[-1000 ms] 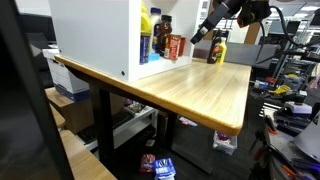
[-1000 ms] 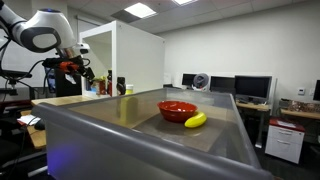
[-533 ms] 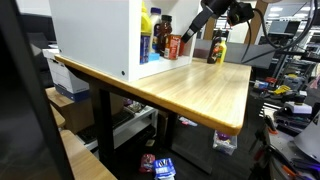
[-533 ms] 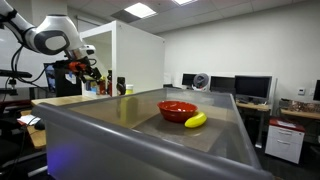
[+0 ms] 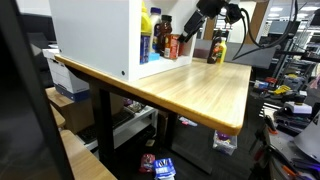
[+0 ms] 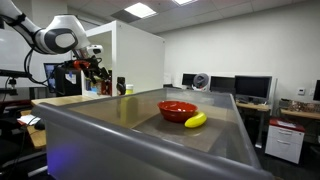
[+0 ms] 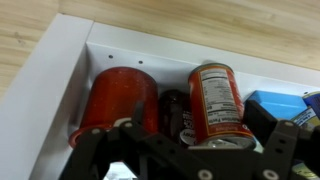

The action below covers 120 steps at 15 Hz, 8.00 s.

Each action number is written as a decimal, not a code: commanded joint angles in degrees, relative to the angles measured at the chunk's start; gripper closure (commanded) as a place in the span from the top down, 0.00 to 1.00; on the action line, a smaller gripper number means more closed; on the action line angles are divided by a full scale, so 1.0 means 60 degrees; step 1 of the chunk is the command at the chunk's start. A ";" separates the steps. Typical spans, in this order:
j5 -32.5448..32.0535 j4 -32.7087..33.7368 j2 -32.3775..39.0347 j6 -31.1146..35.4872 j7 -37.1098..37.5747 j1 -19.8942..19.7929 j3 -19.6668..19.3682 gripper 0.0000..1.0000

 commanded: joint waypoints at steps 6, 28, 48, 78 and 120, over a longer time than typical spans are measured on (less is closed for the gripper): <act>0.1094 0.0393 -0.0029 -0.0849 0.0059 0.0510 -0.0252 1.00; 0.2340 0.0676 0.0831 0.0375 -0.0612 0.1145 -0.0413 0.59; 0.0674 -0.0400 -0.2638 -0.3499 -0.3717 0.0519 -0.1779 0.34; 0.1126 -0.0459 -0.2690 -0.4588 -0.4610 -0.1230 -0.2037 0.34; -0.0688 -0.0936 -0.2655 -0.4719 -0.5163 -0.0464 -0.3248 0.34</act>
